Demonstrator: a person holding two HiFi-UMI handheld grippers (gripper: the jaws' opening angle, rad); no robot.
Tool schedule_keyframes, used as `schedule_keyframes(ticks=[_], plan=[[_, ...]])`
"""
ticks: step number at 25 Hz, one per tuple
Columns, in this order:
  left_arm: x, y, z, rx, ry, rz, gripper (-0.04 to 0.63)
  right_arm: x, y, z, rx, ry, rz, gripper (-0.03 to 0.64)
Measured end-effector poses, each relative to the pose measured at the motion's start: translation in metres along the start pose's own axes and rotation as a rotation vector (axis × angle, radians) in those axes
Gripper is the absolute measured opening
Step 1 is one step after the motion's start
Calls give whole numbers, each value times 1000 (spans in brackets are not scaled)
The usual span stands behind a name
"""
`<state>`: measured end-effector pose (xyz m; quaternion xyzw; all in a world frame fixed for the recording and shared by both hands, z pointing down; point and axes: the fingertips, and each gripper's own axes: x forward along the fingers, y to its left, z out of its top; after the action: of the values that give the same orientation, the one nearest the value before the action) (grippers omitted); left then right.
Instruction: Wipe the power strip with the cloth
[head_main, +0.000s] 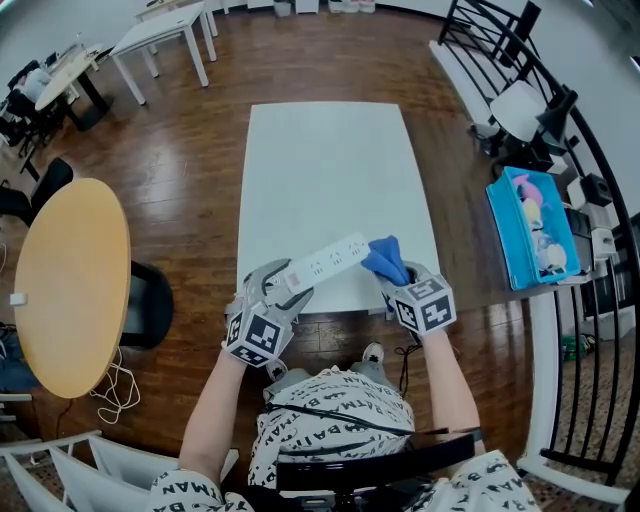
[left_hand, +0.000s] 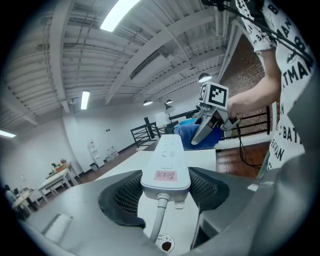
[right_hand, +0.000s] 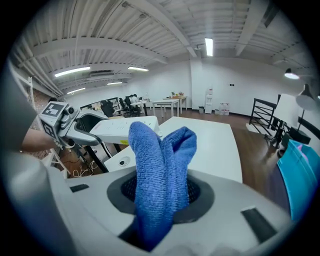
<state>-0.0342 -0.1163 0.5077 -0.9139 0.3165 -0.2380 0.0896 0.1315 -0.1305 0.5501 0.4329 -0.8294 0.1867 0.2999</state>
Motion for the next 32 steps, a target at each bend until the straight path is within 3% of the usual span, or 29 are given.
schedule_keyframes(ticks=[5,11,17,26,32], plan=[[-6,-2,0,11,-43,-123,288,-10,-4,-3,-124,45,6,127],[-10,-11,5,56,-40,-203,287,-20,-13,-5,-201,74,0,127],[-18,-27,11,116,-34,-282,287,-26,-15,-5,-360,138,35,127],[-28,-50,21,212,-26,-392,287,-30,1,-1,-586,173,171,129],[-34,-70,30,291,-23,-474,287,-38,23,-7,-869,205,372,129]])
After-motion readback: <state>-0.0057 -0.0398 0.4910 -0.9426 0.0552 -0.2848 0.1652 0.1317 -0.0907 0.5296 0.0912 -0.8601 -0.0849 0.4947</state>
